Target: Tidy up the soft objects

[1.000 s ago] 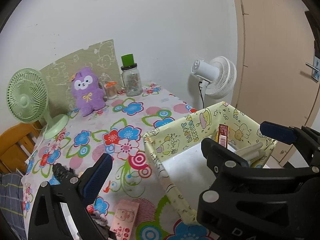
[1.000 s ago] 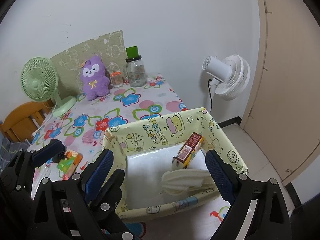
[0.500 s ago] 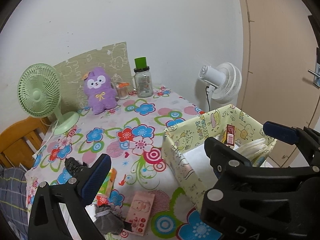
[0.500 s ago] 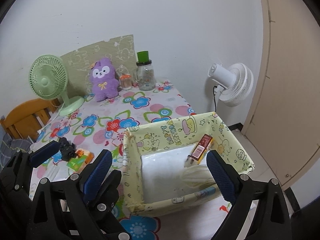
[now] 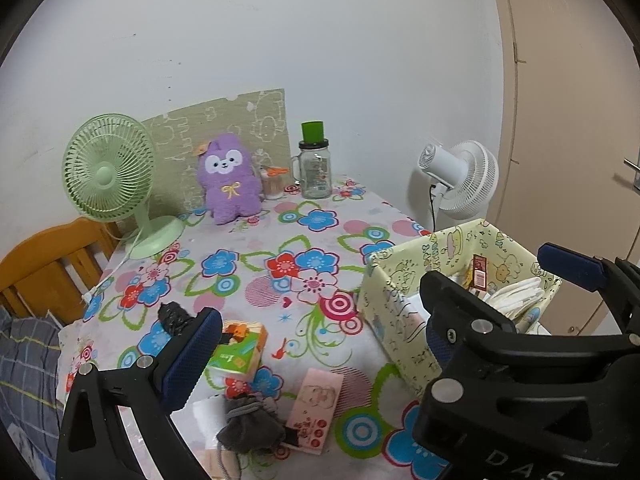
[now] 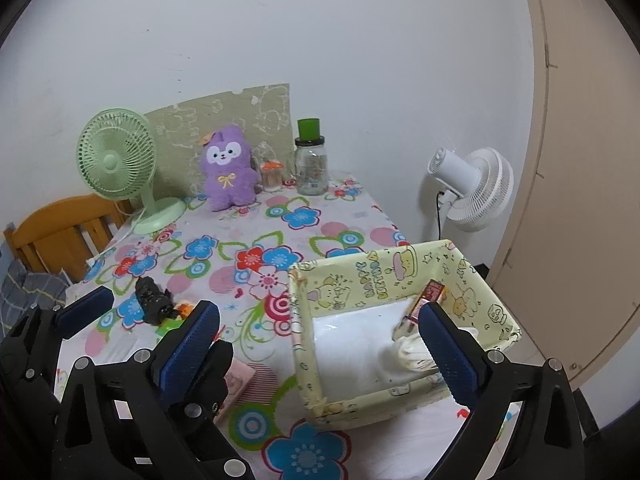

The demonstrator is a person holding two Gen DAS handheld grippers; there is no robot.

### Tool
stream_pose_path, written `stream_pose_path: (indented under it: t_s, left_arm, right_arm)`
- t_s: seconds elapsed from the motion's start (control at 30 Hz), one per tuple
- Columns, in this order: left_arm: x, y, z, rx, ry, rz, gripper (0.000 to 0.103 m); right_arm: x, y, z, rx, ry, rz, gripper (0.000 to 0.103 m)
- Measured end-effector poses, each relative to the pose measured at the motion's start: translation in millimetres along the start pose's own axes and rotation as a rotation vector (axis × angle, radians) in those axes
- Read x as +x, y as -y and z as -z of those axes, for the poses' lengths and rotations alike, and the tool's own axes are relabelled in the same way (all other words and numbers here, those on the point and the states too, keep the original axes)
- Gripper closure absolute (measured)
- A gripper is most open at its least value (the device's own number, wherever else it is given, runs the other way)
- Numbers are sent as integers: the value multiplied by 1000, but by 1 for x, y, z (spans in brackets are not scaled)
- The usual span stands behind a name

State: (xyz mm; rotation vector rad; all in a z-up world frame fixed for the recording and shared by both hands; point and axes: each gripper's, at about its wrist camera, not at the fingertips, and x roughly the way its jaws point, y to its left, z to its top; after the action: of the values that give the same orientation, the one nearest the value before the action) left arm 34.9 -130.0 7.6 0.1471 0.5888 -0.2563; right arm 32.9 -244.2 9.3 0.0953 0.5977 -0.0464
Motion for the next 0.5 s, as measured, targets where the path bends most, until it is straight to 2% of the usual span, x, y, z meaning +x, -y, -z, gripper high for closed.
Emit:
stream_pose_path:
  t_s: [0.5]
  left_arm:
    - [-21,-31,15,-38,9,-29,0]
  right_arm:
    - [-17,-37,8,-39,47,-41,0]
